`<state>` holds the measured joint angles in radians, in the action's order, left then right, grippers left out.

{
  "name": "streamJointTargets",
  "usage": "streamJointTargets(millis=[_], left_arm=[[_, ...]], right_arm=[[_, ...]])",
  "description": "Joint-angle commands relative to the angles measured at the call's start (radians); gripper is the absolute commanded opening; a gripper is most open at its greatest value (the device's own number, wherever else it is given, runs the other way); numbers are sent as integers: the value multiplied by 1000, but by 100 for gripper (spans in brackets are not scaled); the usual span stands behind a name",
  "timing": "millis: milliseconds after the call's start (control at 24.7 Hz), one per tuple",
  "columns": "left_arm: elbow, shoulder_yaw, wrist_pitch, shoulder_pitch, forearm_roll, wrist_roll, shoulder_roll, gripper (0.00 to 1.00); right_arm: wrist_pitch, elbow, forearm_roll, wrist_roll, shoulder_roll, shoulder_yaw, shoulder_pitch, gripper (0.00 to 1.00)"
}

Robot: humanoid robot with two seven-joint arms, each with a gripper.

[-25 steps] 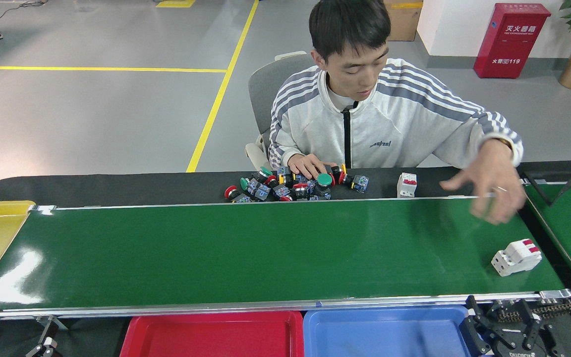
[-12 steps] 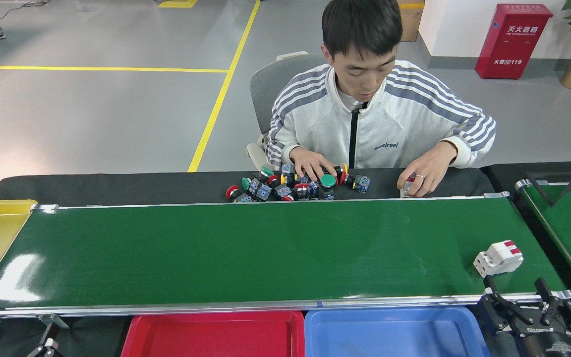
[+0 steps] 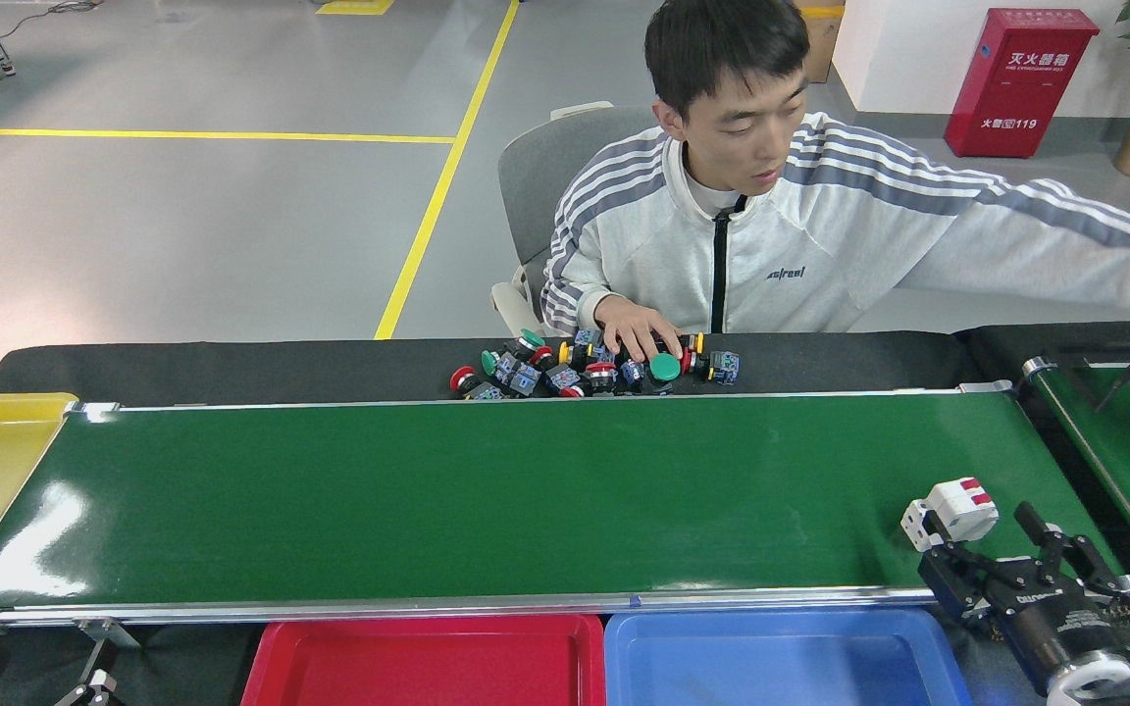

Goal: Pick switch part from conveyor to tray

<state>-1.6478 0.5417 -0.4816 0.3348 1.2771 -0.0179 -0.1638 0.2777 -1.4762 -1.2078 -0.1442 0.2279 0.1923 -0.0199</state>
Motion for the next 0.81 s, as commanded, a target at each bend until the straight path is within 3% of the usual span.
streamJointTargets(millis=[0,81,162,203,284,365,487,771], left_arm=[[-12,1,-2,0,-1,-8,-8,100],[-12,1,-2,-2,1,-8,-8,100],[-10,1,-2,-2,1,-8,-10,100],[-9,1,-2,-3,2,-7,-10,100],[-9,-6,0,-3,4,-8,-10,100],[-7,-12,-2,-5,4,-7,-11,100],[-7,-12,0,-5,4,-8,-13,100],[-4,-12,0,-7,4,-7,-14,100]], right_arm=[[3,5,2,-2,5,-13,-29,98],[-3,19,1,-2,5,-37,-46,98],[-3,27,-1,-3,5,-57,-49,89],[-2,30,-2,-3,10,-70,-49,79],[5,30,-2,-3,18,-85,-51,41],[3,30,-2,-3,7,-86,-51,14],[5,30,-1,-3,4,-86,-51,4],[18,17,-2,0,-7,-103,-51,2]])
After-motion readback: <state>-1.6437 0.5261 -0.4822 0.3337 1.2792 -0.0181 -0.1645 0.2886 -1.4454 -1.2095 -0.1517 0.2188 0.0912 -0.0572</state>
